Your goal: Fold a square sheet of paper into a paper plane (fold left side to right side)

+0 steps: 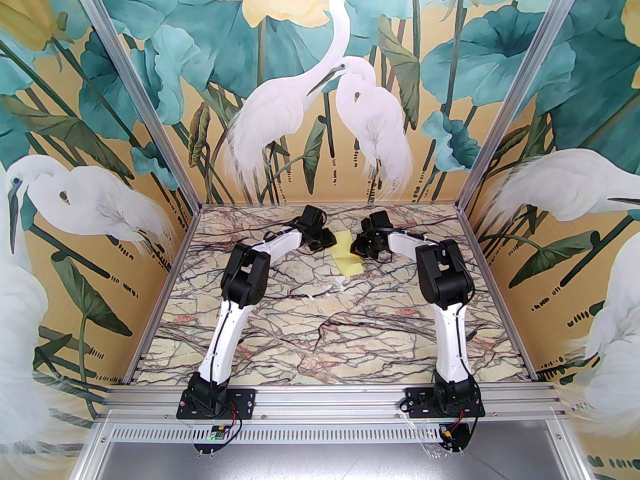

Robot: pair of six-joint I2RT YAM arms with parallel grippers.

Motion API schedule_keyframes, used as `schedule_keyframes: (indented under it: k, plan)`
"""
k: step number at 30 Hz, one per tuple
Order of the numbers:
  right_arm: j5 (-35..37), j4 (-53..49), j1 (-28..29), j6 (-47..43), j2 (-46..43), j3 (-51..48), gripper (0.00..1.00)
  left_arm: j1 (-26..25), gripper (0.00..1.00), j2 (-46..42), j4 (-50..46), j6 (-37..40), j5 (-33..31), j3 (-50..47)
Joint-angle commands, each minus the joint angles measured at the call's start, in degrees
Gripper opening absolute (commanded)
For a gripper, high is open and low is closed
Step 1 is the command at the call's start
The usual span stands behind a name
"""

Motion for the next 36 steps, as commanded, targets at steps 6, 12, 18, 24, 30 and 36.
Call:
schedule_keyframes:
  k: [6,12,18,24,30,36]
  plan:
    - [2.0,-3.32,0.24,-1.01,1.99,-0.55,0.0,-4.35,0.23,-12.52,13.13,-7.33,3.96,-15.99]
    - [1.94,-3.06,0.24,-0.88,2.03,-0.59,0.0,-6.37,0.23,-13.54,14.66,-9.68,4.21,-17.98]
    - [1.92,-3.06,0.24,-0.95,2.1,-0.49,0.0,-7.07,0.23,-12.67,14.97,-10.93,4.4,-20.6]
    - [1.92,-3.04,0.29,-0.96,2.04,-0.5,0.0,-7.31,0.23,-10.95,14.99,-11.06,4.86,-21.88]
    - [2.09,-3.06,0.24,-1.0,2.13,-0.4,0.0,-7.56,0.23,-10.38,10.7,-9.56,3.01,-21.71]
    - [1.92,-2.98,0.24,-1.02,2.13,-0.35,0.0,-7.75,0.23,-8.65,7.31,-8.57,1.7,-20.94]
